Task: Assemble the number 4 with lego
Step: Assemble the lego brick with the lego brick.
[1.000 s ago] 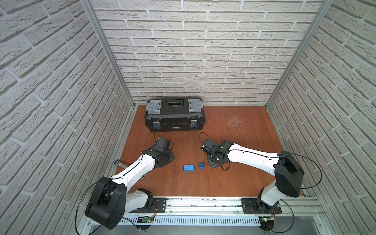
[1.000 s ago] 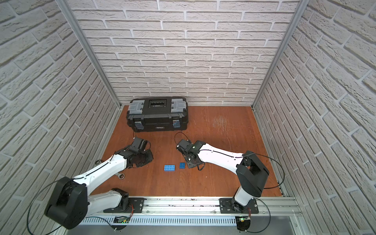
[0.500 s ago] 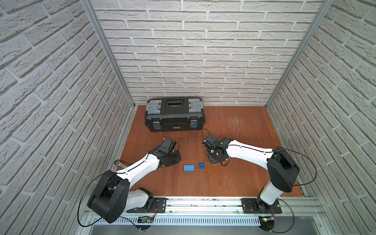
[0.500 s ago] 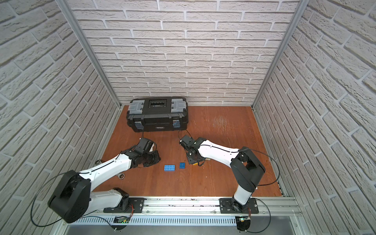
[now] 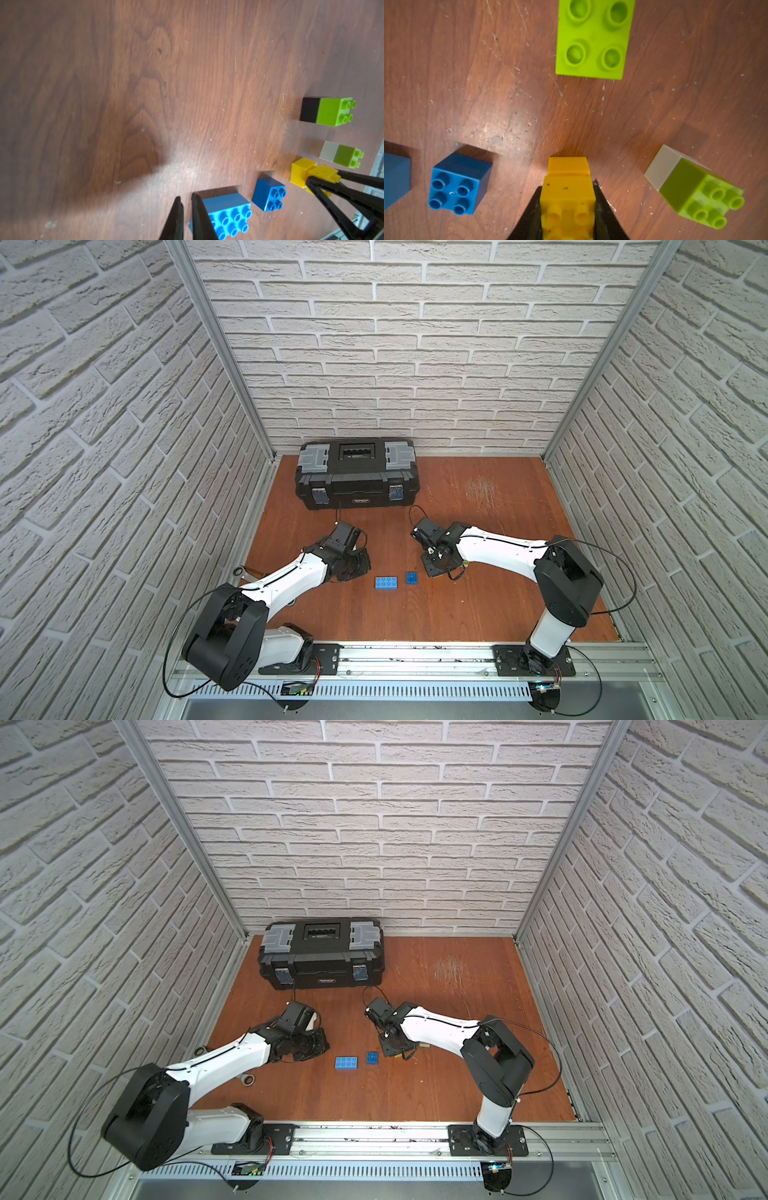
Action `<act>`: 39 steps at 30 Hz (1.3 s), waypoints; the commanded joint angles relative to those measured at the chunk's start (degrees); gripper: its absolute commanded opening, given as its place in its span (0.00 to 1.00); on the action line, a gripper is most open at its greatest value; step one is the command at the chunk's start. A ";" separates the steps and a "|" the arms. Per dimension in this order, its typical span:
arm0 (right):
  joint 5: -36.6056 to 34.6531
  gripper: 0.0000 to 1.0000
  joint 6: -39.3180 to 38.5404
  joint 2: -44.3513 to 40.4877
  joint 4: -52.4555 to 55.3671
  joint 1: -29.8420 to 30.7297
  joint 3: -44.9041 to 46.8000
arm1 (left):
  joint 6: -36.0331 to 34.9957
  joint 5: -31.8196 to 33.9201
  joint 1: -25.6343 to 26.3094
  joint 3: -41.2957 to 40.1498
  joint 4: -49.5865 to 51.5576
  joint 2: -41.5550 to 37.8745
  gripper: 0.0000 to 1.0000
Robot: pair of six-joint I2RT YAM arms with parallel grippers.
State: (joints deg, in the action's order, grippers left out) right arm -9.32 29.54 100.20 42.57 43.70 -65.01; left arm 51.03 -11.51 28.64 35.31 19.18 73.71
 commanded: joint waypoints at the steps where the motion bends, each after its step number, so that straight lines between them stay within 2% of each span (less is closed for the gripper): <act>1: -1.11 0.02 -0.57 1.42 -1.34 -0.20 2.16 | -0.84 -0.45 0.27 1.29 -1.16 0.57 0.14; 13: -0.65 0.02 2.96 3.42 -1.03 -0.10 10.32 | -2.09 0.61 0.27 2.90 0.69 0.58 0.13; 20: 5.94 0.02 4.38 15.25 0.27 -0.11 7.99 | -1.10 1.25 0.19 2.07 5.35 -0.62 0.13; 22: 7.08 0.02 4.47 16.06 -0.42 -0.11 7.91 | -0.76 1.31 0.04 0.87 7.30 -1.61 0.12; 25: 6.56 0.02 4.64 14.40 0.28 0.22 6.86 | 0.50 0.47 0.03 -1.37 8.76 -3.60 0.12; 31: 6.44 0.02 6.86 5.20 2.72 2.13 2.92 | 3.55 -0.73 0.15 -5.77 8.73 -6.56 0.11; 36: 5.67 0.02 9.66 1.59 3.76 3.74 -1.41 | 5.20 -2.20 0.88 -6.75 4.14 -4.53 0.11; 39: 5.55 0.02 11.01 2.71 5.18 4.26 -3.68 | 5.64 -2.34 1.04 -6.59 1.89 -2.60 0.11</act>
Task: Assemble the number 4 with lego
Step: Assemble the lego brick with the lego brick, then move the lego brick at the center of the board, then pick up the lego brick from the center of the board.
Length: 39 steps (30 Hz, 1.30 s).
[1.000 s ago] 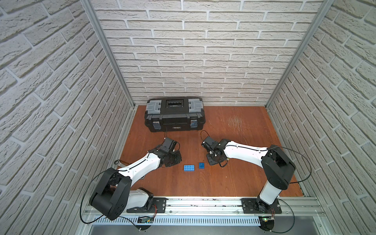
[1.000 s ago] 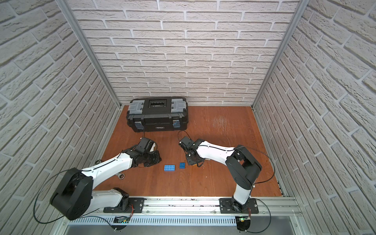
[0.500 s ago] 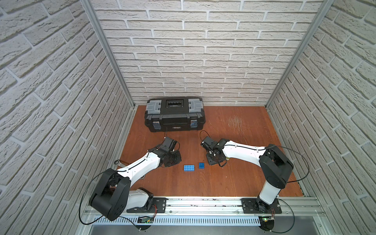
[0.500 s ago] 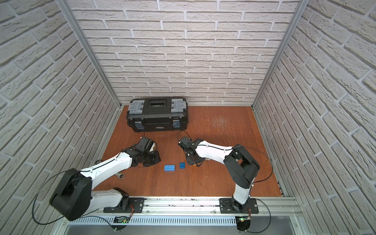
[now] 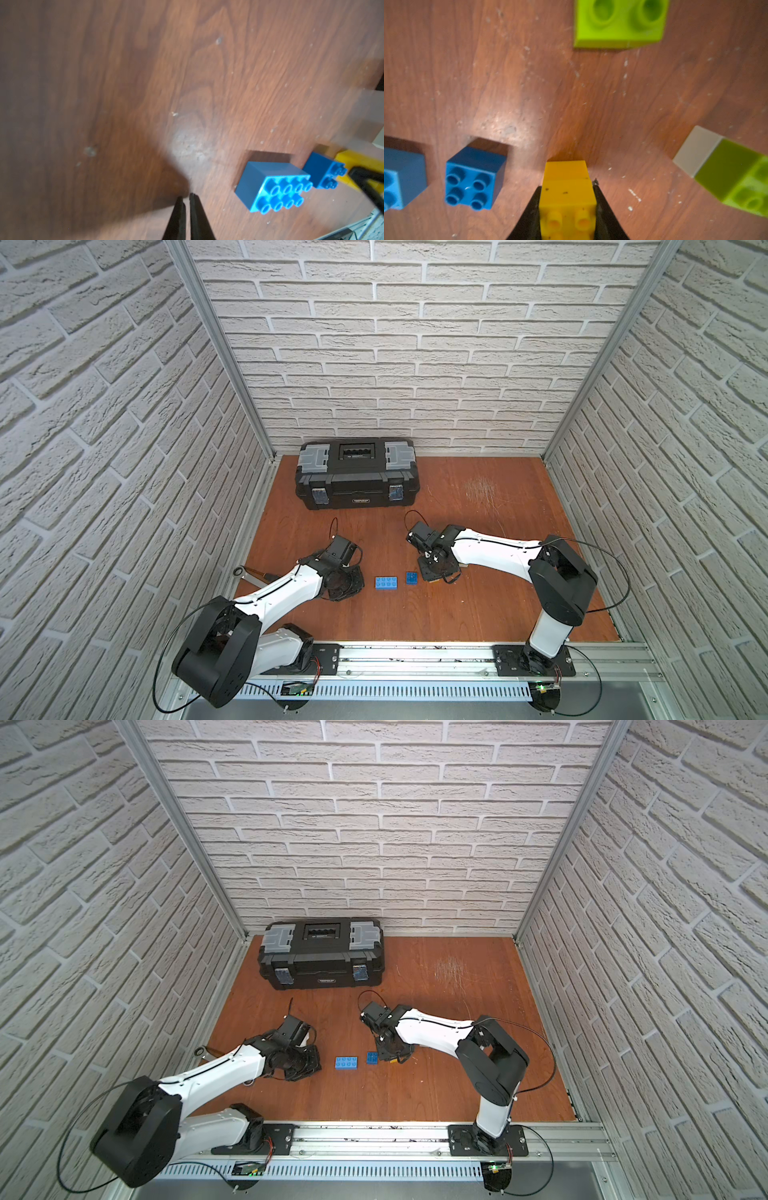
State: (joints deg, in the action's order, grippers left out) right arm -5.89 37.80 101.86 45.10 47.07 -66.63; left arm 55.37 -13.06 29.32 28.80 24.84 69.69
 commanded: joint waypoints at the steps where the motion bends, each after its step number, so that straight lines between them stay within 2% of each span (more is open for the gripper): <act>1: 2.06 0.02 2.95 1.59 3.20 1.12 -2.64 | 1.48 -0.96 0.43 -0.06 -4.59 1.92 0.10; 15: -0.22 0.02 4.59 4.99 3.49 3.20 -6.33 | 6.15 -1.38 6.95 -1.73 -12.57 8.08 0.09; 34: -3.20 0.02 4.58 3.61 5.99 3.28 -6.19 | 7.69 -0.14 9.70 0.47 -15.70 12.13 0.08; 39: -8.16 0.02 4.23 0.47 8.78 3.72 -8.91 | 8.38 0.57 9.70 -0.10 -14.96 10.88 0.08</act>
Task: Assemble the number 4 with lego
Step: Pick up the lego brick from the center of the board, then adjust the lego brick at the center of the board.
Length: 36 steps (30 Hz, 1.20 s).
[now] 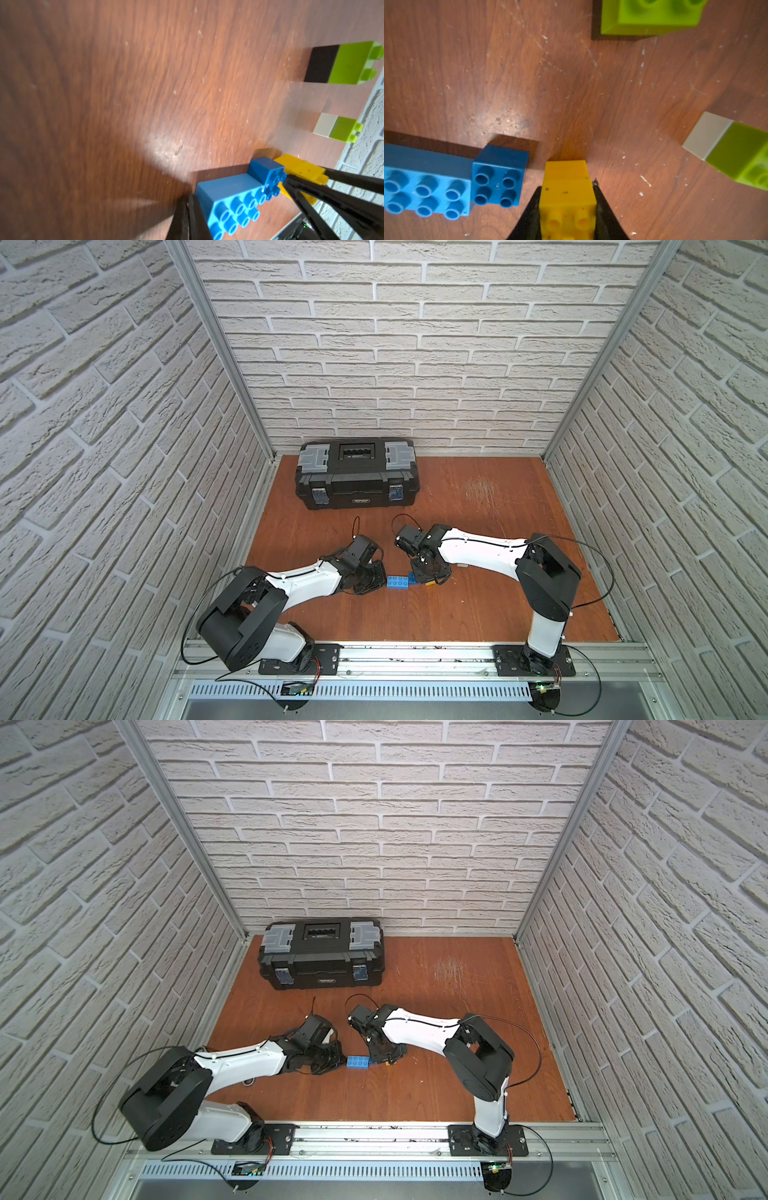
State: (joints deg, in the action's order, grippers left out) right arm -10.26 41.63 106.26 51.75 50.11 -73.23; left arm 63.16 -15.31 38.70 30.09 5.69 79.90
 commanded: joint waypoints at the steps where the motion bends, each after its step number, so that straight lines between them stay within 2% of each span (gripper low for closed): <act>1: -3.82 0.02 0.22 -4.58 2.15 0.69 -3.17 | 0.75 3.00 0.39 -1.51 4.40 0.46 0.08; 6: -1.73 0.02 -1.27 -2.90 5.02 4.16 -8.73 | 0.85 5.24 0.01 -1.04 7.65 -1.66 0.13; 10: -2.05 0.02 2.64 -2.44 7.93 9.30 -9.55 | 1.00 6.53 -1.44 -1.49 9.51 -3.58 0.14; 15: 2.37 0.02 6.35 -1.95 2.99 13.11 -8.13 | 1.05 6.47 -2.70 -2.40 9.36 -4.20 0.13; 26: 3.69 0.02 7.52 6.08 3.63 13.31 -11.14 | 1.71 5.23 -2.84 -3.63 8.67 -4.81 0.12; 36: 2.03 0.02 7.22 6.47 3.11 10.69 -11.28 | 1.93 4.94 -1.79 -3.53 7.66 -3.44 0.11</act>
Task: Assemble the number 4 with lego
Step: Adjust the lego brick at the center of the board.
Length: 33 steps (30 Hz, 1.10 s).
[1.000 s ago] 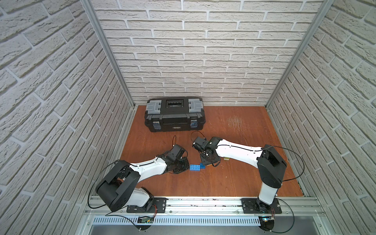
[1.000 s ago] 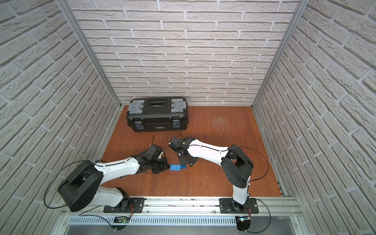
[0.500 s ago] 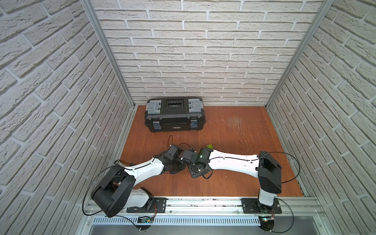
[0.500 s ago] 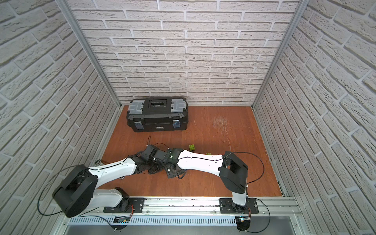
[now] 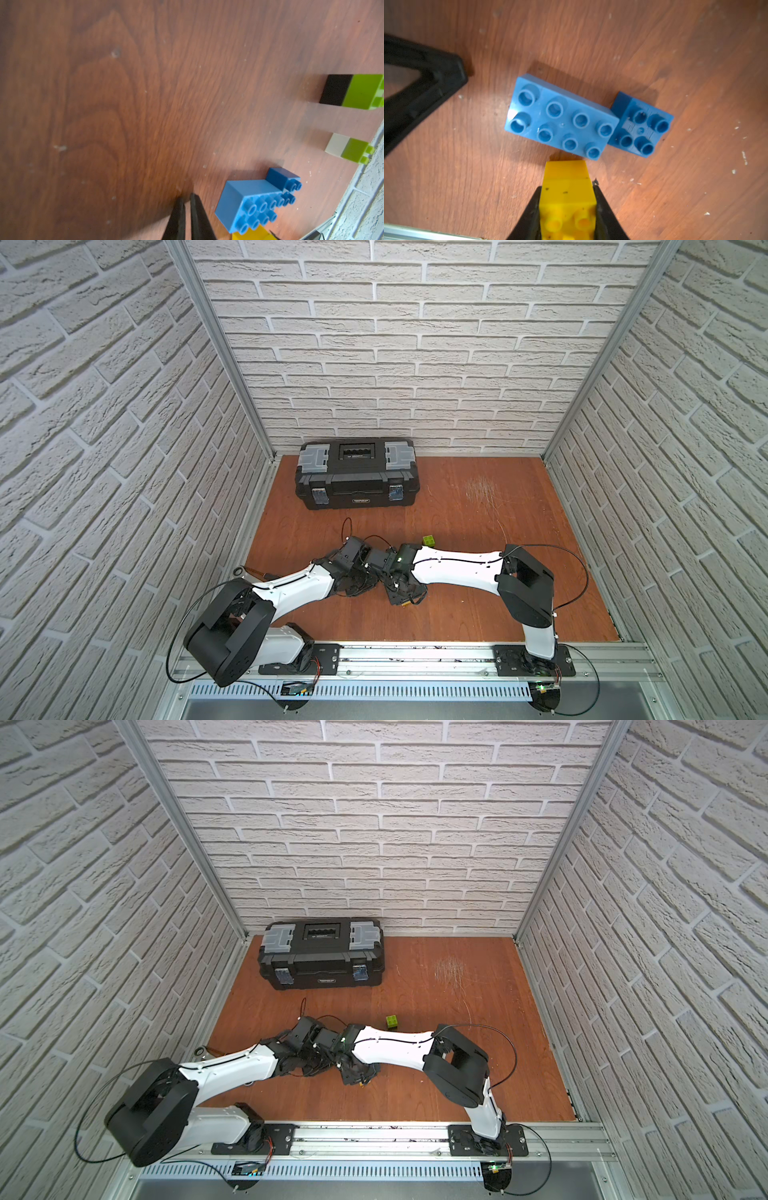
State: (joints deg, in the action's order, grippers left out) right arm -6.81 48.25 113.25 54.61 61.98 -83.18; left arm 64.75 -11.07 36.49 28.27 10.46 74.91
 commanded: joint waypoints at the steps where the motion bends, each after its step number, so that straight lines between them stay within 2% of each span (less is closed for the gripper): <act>1: -1.51 0.02 0.55 -0.49 0.25 -1.54 -1.50 | 0.41 0.70 0.42 -1.77 2.80 1.61 0.11; 19: -3.04 0.02 -0.77 -0.40 2.16 -2.29 -2.94 | 0.64 0.49 1.03 -1.22 2.78 2.51 0.10; 26: -5.59 0.02 -1.20 -11.78 3.07 -3.03 1.69 | 1.71 0.78 2.53 -1.46 2.54 1.84 0.10; 33: -6.72 0.02 -0.70 -15.43 4.23 -6.16 4.15 | 1.45 0.75 3.10 -0.85 1.93 3.02 0.09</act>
State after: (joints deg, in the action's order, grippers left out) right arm -11.88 47.37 97.95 57.47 56.71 -80.49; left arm 66.17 -11.42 38.98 28.49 8.99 76.03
